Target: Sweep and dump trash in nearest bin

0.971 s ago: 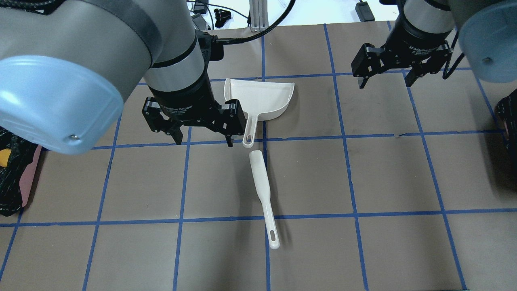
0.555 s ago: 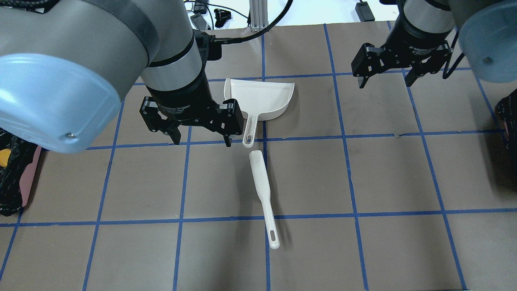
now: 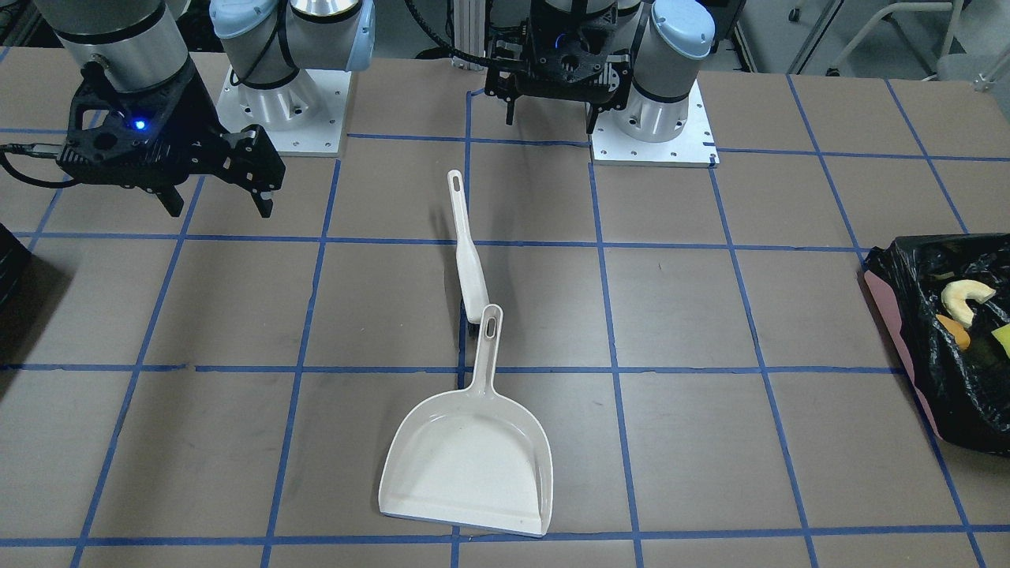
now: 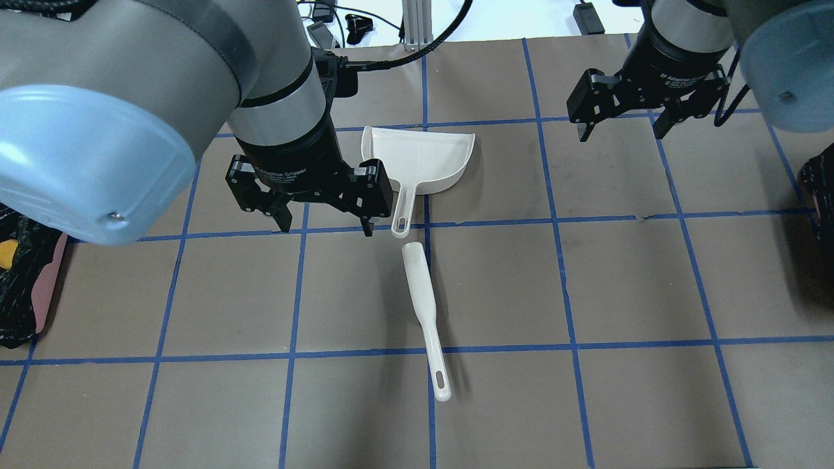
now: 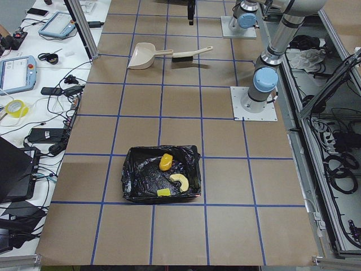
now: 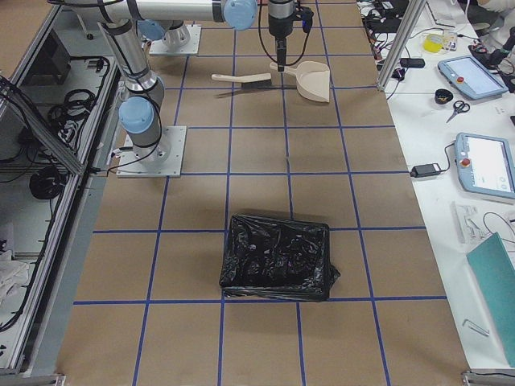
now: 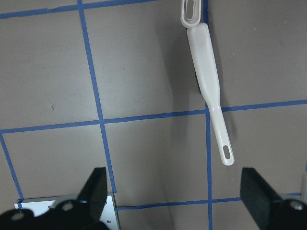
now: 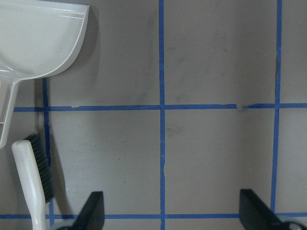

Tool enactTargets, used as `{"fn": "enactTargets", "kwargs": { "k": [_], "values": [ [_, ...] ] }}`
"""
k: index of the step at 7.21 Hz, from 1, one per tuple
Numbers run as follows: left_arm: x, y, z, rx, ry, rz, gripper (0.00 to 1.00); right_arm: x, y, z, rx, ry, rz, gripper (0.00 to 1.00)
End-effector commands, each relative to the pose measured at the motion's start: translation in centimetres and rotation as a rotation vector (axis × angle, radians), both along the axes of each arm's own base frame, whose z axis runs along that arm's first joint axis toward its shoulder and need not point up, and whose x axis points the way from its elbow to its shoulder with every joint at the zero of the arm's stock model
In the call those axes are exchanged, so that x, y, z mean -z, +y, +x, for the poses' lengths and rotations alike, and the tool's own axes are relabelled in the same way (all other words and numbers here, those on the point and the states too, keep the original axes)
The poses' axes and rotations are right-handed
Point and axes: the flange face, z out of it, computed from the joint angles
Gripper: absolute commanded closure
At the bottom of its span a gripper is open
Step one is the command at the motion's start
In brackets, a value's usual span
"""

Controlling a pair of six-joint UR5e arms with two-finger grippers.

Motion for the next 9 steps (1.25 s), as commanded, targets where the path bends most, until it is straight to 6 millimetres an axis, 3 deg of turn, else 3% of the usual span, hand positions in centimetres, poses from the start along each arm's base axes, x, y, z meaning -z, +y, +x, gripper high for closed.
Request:
{"fn": "enactTargets", "kwargs": {
  "k": [1, 2, 4, 6, 9],
  "values": [
    [-0.2, -1.5, 1.1, 0.063, 0.020, -0.030, 0.00, 0.0, 0.0, 0.0, 0.000, 0.000, 0.000, 0.00],
    [-1.4, -3.3, 4.2, 0.062, 0.038, -0.069, 0.00, 0.0, 0.0, 0.0, 0.000, 0.000, 0.000, 0.00],
    [-2.4, -4.5, 7.8, 0.126, 0.041, -0.092, 0.00, 0.0, 0.0, 0.0, 0.000, 0.000, 0.000, 0.00],
    [-3.2, -5.6, 13.0, 0.138, 0.038, -0.112, 0.00, 0.0, 0.0, -0.1, 0.000, 0.002, -0.002, 0.00],
    [-3.4, -5.4, 14.2, 0.152, 0.034, -0.118, 0.00, 0.0, 0.0, 0.0, 0.008, 0.002, 0.000, 0.00]
  ]
}}
